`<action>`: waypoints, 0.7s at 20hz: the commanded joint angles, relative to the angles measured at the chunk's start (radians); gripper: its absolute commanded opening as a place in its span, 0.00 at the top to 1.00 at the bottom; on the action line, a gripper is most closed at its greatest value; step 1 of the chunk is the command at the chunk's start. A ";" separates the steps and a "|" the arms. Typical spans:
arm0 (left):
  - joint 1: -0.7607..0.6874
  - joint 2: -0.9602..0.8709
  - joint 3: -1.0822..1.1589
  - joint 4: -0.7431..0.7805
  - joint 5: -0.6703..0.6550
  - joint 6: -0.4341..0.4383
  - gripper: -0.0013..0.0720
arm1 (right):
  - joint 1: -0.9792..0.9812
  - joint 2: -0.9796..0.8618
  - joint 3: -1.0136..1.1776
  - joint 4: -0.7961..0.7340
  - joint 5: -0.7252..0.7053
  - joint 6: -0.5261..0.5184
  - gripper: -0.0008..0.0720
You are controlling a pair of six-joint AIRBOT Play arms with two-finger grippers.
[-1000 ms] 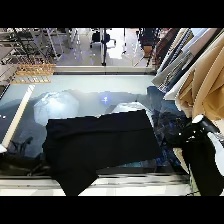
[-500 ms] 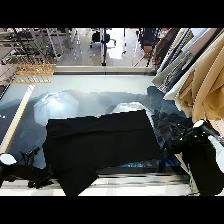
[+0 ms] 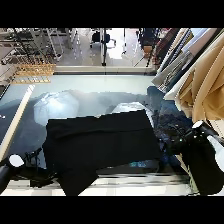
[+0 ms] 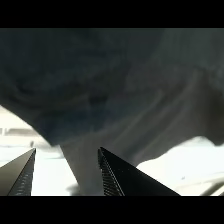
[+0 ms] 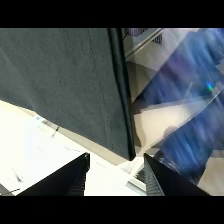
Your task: Fold the clothes and pants, and hang the long-sleeved shirts on hangers.
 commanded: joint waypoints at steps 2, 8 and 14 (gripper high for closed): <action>-0.007 0.001 -0.003 0.001 0.074 -0.035 0.44 | 0.002 -0.002 0.000 0.014 0.003 -0.002 0.45; -0.006 0.001 -0.040 -0.054 0.151 -0.055 0.53 | 0.082 -0.002 -0.007 -0.036 -0.005 -0.018 0.55; -0.006 0.002 -0.038 -0.095 0.153 -0.042 0.97 | 0.079 0.002 -0.003 -0.035 0.010 -0.019 0.96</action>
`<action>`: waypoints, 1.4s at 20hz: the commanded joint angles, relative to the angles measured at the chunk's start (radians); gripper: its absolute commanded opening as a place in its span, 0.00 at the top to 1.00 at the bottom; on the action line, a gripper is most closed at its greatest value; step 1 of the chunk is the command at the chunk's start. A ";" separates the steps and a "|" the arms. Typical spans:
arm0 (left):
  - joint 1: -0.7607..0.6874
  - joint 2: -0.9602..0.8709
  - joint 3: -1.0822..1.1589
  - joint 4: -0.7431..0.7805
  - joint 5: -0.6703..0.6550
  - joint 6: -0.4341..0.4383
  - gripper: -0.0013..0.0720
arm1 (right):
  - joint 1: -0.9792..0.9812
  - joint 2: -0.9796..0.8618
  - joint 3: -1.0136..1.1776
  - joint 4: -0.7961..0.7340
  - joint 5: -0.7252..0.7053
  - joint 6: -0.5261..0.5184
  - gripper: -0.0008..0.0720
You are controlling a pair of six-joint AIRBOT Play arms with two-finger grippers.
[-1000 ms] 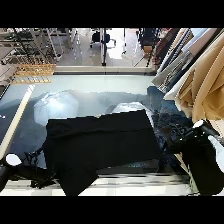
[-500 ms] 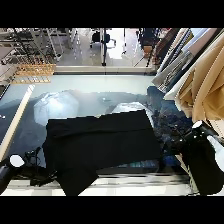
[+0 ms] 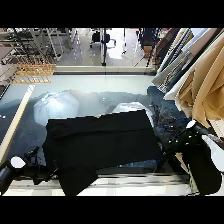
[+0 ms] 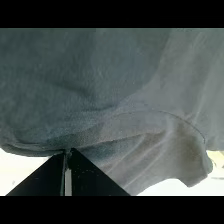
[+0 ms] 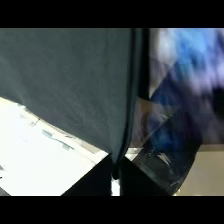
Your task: Fold the clothes and pants, and hang the long-sleeved shirts on hangers.
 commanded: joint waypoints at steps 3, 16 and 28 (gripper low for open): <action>0.002 0.003 0.052 -0.068 -0.076 0.058 0.97 | 0.004 0.033 0.039 0.035 0.079 0.000 0.97; 0.301 -0.237 0.576 -0.480 -0.037 0.236 0.98 | 0.109 0.102 0.373 0.217 -0.197 0.155 0.97; 0.242 -0.612 0.580 -0.811 0.124 0.536 0.56 | 0.201 -0.132 0.475 0.103 -0.487 0.256 0.27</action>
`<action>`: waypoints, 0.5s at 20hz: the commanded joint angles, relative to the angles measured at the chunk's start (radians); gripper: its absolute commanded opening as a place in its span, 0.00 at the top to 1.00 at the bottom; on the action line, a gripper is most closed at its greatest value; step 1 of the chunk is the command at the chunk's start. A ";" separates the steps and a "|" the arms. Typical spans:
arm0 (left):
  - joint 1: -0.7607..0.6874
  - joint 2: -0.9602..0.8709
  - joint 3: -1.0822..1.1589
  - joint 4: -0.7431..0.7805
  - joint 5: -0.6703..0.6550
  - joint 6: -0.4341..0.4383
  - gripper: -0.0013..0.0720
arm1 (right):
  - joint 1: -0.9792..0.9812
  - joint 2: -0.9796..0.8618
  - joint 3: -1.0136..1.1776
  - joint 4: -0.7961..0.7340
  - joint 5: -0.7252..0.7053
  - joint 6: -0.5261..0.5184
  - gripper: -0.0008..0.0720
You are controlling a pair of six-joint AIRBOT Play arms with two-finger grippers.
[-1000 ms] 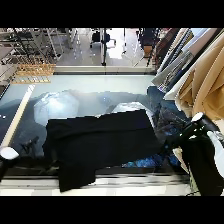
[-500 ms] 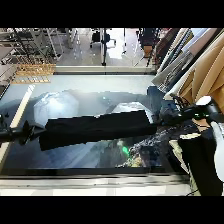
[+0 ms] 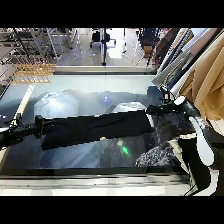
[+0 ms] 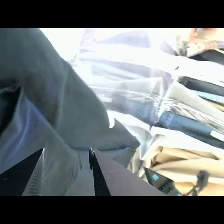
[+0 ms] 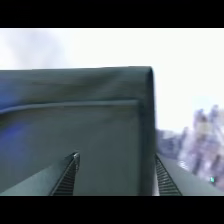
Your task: Fold the clothes and pants, and hang the long-sleeved shirts on hangers.
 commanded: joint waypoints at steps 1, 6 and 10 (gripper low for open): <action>0.021 0.017 0.002 -0.053 -0.054 0.128 0.56 | -0.046 -0.027 0.010 -0.045 0.111 0.026 0.27; -0.008 0.152 0.002 -0.051 -0.080 0.342 0.69 | -0.102 -0.109 0.010 0.079 0.252 -0.042 0.27; -0.062 0.171 0.002 0.084 -0.057 0.391 0.78 | -0.046 -0.162 0.010 0.227 0.239 -0.142 0.39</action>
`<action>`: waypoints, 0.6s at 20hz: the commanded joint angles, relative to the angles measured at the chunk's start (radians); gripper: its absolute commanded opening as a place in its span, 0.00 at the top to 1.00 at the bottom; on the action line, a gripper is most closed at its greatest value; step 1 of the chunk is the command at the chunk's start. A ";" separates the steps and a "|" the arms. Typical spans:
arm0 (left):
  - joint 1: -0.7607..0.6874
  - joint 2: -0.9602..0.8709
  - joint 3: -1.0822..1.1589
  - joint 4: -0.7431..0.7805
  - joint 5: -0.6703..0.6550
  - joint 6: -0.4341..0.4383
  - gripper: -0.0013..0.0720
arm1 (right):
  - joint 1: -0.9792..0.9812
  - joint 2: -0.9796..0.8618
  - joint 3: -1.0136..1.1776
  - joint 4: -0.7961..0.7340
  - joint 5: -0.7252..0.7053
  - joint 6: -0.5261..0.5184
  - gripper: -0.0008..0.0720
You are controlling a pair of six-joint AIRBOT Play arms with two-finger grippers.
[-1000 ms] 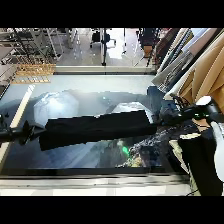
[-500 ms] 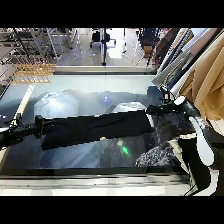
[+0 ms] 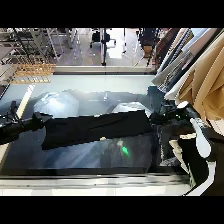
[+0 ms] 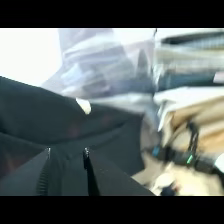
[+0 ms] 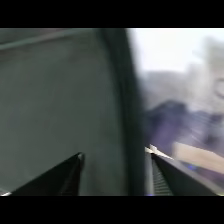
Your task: Fold the clothes and pants, and hang the long-sleeved shirts on hangers.
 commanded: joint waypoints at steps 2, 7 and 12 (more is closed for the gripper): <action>-0.083 0.011 0.000 0.203 0.010 0.065 0.92 | 0.080 -0.048 0.016 0.082 0.019 -0.104 0.76; -0.206 0.008 0.000 0.534 0.053 -0.074 0.97 | 0.082 0.071 0.101 -0.289 0.111 0.061 0.97; -0.322 -0.089 0.000 0.601 0.132 -0.238 0.98 | 0.043 0.340 0.102 -0.528 0.111 0.209 0.97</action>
